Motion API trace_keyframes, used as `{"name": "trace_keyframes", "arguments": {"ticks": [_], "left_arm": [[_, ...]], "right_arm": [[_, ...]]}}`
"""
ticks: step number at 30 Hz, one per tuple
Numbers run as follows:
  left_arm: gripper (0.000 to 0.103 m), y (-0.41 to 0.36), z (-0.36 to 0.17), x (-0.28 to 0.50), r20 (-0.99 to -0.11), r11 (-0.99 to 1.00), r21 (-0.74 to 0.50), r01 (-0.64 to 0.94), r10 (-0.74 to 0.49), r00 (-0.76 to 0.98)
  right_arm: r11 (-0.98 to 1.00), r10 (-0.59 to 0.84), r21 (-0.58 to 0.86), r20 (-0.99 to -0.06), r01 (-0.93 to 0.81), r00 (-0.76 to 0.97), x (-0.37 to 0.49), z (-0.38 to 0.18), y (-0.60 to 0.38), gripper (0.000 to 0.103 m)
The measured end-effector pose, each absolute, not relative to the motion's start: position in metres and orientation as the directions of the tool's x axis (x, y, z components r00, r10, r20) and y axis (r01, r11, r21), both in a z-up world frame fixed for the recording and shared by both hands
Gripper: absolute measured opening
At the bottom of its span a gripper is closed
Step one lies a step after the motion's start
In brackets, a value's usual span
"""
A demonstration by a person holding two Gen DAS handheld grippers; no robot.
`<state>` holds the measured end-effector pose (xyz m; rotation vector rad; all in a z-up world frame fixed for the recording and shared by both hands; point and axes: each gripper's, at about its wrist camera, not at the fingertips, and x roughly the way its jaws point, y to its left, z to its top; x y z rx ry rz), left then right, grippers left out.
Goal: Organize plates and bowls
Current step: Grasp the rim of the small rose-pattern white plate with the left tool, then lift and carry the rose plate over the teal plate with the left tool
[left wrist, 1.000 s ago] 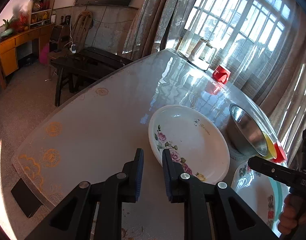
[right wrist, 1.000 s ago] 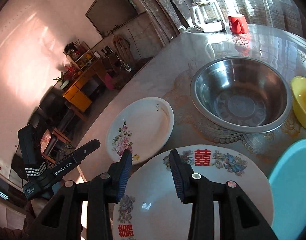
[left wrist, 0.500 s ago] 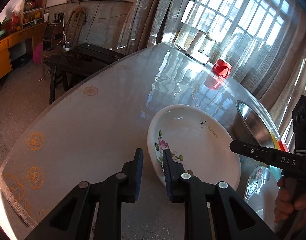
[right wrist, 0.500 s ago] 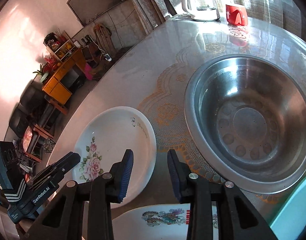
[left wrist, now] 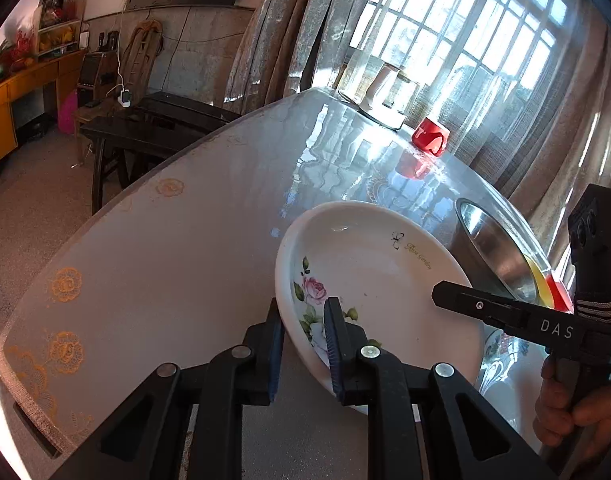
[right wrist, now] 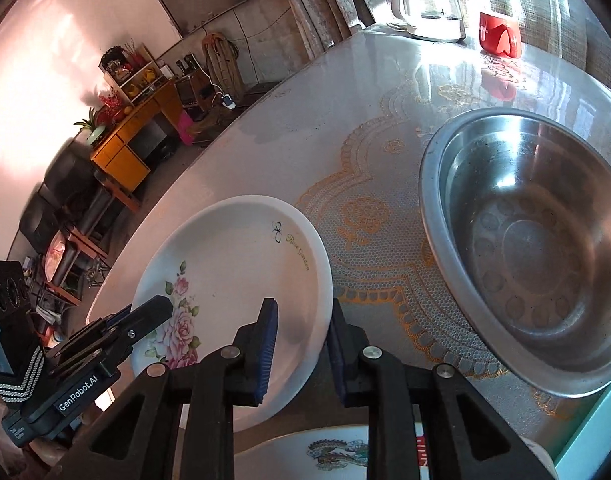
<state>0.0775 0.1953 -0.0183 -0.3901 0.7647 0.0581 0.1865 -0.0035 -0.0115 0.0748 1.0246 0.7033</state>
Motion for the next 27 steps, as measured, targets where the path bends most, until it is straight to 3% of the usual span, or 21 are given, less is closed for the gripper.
{"name": "trace_keyframes", "arguments": {"ticks": [13, 27], "left_arm": [[0.019, 0.139, 0.036, 0.045, -0.597, 0.953, -0.301, -0.028, -0.166, 0.785], [0.019, -0.007, 0.051, 0.058, -0.611, 0.928, -0.252, 0.274, -0.372, 0.699]], "right_arm": [[0.757, 0.65, 0.478, -0.615, -0.444, 0.446, 0.133, 0.027, -0.08, 0.024], [0.812, 0.535, 0.548, -0.562, -0.201, 0.631, 0.07, 0.02, -0.23, 0.026]]}}
